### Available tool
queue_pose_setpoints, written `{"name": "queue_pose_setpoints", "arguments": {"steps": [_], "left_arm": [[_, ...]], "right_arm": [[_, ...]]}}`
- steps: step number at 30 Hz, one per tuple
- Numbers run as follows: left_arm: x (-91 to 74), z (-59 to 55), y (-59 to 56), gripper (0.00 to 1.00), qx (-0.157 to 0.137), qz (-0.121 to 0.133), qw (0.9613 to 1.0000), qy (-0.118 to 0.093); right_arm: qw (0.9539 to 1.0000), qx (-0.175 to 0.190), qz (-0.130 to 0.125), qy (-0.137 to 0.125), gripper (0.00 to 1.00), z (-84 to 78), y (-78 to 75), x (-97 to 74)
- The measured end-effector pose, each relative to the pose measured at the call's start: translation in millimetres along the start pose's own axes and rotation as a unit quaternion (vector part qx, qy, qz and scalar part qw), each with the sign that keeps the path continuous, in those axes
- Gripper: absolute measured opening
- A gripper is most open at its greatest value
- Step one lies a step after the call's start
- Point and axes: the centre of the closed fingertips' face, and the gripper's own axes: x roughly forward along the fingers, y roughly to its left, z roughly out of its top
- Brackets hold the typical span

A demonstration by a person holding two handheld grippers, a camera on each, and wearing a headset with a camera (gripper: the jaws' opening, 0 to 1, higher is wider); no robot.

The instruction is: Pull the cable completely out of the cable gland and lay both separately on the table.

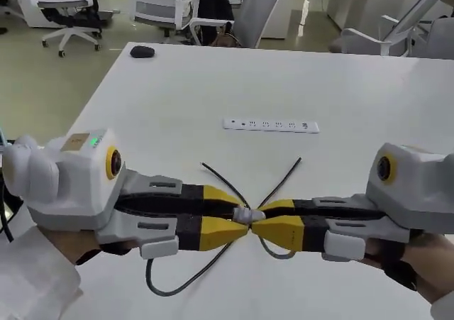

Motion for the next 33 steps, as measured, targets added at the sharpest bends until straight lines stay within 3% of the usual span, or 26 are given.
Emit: {"name": "queue_pose_setpoints", "arguments": {"steps": [7,15,18,26,29,31,33], "left_arm": [[0.4,-2.9,0.5,0.15,-0.048,-0.006,0.9988,0.001],[-1.4,-7.5,1.2,0.15,-0.105,-0.013,0.9943,0.011],[-1.7,-9.2,-0.8,0.15,-0.152,-0.022,0.9880,0.011],[-2.2,-10.2,-2.5,0.15,-0.181,-0.032,0.9829,0.001],[-2.2,-12.2,-4.2,0.15,-0.184,-0.036,0.9823,0.007],[-2.2,-14.1,-5.1,0.15,-0.189,-0.038,0.9813,0.010],[-2.1,-15.8,-5.6,0.15,-0.192,-0.039,0.9805,0.012]], "right_arm": [[0.9988,-0.048,-0.009,0.011,0.10,-1.3,1.7,0.0],[0.9926,-0.117,-0.021,0.024,0.10,-2.9,0.5,1.5],[0.9859,-0.163,-0.015,0.031,0.10,-4.8,1.5,1.7],[0.9749,-0.220,-0.005,0.035,0.10,-6.7,4.9,2.6],[0.9670,-0.251,-0.001,0.043,0.10,-9.5,7.0,3.6],[0.9585,-0.281,0.000,0.048,0.10,-10.3,6.5,4.0],[0.9546,-0.293,0.000,0.054,0.10,-12.8,6.8,4.2]]}}
